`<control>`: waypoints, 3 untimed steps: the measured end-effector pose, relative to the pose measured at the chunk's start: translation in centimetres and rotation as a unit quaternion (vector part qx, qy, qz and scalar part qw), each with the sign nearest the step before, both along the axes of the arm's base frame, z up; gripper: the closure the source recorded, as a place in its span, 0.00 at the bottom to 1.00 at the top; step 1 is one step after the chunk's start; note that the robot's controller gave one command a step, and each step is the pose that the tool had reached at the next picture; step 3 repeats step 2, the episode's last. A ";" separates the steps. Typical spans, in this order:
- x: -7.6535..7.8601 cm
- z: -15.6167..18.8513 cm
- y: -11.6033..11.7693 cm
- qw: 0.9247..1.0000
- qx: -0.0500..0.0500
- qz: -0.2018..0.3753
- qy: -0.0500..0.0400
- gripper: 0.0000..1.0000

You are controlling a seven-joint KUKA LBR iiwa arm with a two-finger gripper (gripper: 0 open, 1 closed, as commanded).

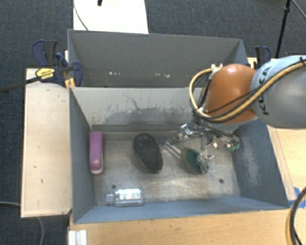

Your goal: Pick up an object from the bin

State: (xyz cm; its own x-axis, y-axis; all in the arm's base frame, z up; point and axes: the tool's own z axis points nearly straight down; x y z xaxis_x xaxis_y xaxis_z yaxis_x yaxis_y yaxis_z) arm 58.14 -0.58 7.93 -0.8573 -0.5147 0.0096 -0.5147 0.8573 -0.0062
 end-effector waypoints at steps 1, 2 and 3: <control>0.1 0.2 0.0 1.000 0.001 -0.002 -0.002 1.00; -0.1 14.7 1.1 0.992 0.005 0.128 -0.007 1.00; -0.1 14.7 1.1 0.992 0.005 0.128 -0.007 1.00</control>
Offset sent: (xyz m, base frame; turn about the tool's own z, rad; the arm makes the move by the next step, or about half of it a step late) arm 0.0000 0.0000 0.0000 0.0000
